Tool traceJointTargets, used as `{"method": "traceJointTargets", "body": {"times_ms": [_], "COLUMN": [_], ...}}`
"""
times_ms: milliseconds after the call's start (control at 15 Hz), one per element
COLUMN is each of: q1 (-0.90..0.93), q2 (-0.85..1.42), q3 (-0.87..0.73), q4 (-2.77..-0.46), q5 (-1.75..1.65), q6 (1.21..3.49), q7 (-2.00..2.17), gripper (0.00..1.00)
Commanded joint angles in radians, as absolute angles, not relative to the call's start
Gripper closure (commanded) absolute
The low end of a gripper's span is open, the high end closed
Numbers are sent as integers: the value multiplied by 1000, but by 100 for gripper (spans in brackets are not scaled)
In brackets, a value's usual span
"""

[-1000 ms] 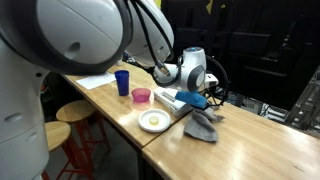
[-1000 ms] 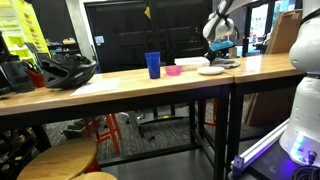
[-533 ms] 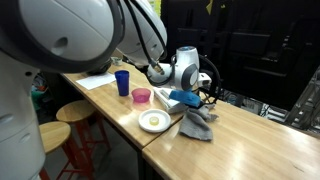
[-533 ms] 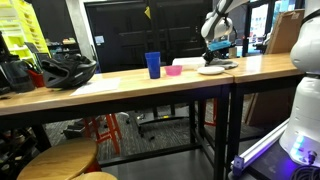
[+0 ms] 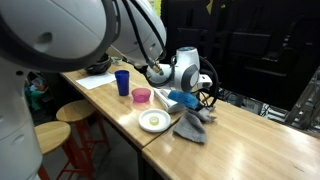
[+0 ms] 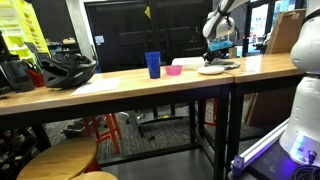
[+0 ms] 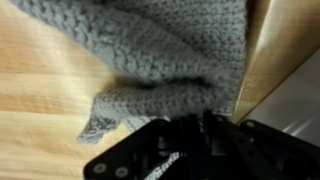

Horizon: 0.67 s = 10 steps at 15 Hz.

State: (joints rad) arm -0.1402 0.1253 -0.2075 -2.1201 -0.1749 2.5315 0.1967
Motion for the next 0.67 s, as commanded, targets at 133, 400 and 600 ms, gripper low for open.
{"method": "traceJointTargets", "body": {"times_ms": [133,400,600], "q1": [-166,-193,-213], "q2": [12,-33,-67], "q3": [-234,-242,-240], "q4": [-2250,-2298,-2327], "q5": [-199,-214,-237], "q6": [2520,2498,2472], "q7": [279,314,360], "gripper": [98,98,98]}}
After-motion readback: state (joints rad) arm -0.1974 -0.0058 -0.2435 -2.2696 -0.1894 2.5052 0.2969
